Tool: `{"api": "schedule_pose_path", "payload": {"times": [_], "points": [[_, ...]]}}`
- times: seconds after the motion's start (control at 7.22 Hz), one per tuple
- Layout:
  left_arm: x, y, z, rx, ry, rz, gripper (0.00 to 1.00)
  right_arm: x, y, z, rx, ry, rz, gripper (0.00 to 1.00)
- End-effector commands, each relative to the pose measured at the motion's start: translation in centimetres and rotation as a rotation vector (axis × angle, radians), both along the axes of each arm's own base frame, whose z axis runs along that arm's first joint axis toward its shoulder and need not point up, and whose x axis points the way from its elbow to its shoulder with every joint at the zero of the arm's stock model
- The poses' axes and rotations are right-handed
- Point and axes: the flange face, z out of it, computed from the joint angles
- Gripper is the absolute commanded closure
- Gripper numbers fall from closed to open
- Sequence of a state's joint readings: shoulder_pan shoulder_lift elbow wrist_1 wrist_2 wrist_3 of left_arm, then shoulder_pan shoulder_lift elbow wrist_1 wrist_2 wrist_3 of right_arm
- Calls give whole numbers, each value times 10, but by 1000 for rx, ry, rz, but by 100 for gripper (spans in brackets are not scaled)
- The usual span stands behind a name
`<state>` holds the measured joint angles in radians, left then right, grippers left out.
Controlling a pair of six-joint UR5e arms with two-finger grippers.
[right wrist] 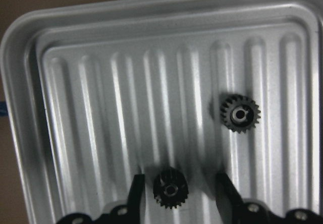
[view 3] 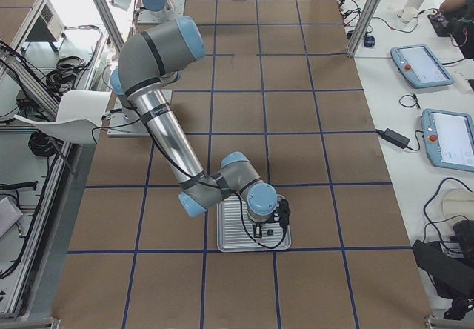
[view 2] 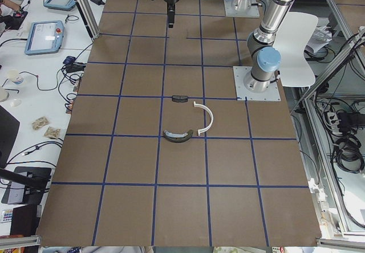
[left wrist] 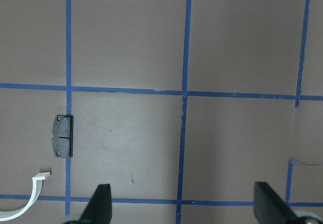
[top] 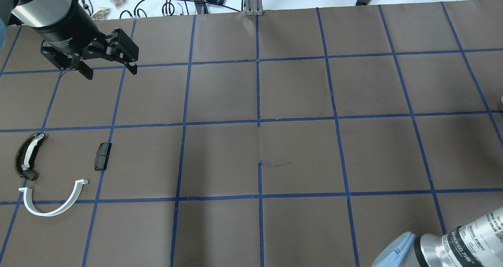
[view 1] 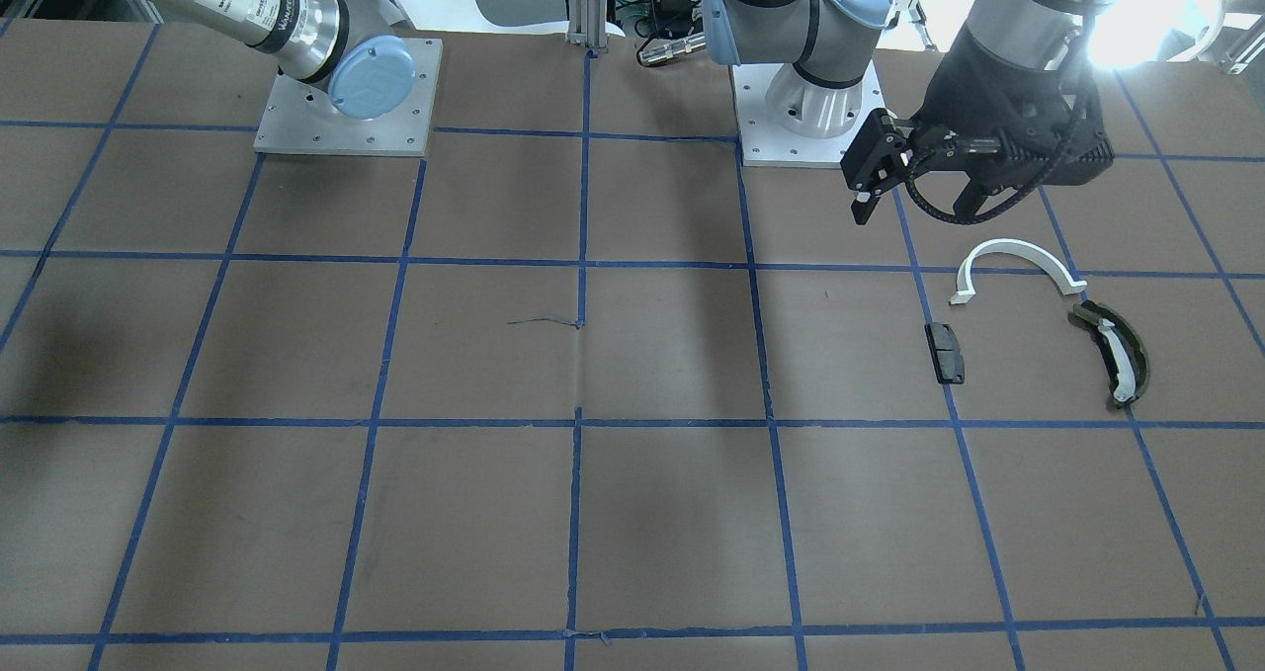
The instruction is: Place bearing gear from tray to pile
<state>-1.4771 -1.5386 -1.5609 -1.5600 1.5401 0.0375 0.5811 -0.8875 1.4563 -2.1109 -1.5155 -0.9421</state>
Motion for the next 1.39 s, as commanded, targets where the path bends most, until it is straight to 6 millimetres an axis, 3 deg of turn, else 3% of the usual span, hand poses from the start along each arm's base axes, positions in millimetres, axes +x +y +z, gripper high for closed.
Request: {"api": "schedule_pose_path", "payload": {"times": [0.0, 0.14, 0.28, 0.42, 0.55, 0.69, 0.97, 1.25], "points": [[0, 0, 0, -1, 1, 1, 0, 6, -6, 1, -1, 1, 12, 100], [0, 0, 0, -1, 1, 1, 0, 12, -11, 21, -11, 17, 18, 100], [0, 0, 0, -1, 1, -1, 0, 49, -34, 82, -55, 74, 75, 100], [1, -1, 0, 1, 2, 1, 0, 107, -56, 139, -64, 79, 151, 100], [0, 0, 0, -1, 1, -1, 0, 182, -80, 175, -66, 56, 166, 100], [-1, 0, -1, 4, 2, -1, 0, 258, -101, 192, -45, 26, 183, 100], [0, 0, -1, 2, 0, -1, 0, 435, -142, 189, 2, -3, 124, 100], [0, -1, 0, 1, 2, 1, 0, 594, -136, 143, 52, -35, 48, 100]]}}
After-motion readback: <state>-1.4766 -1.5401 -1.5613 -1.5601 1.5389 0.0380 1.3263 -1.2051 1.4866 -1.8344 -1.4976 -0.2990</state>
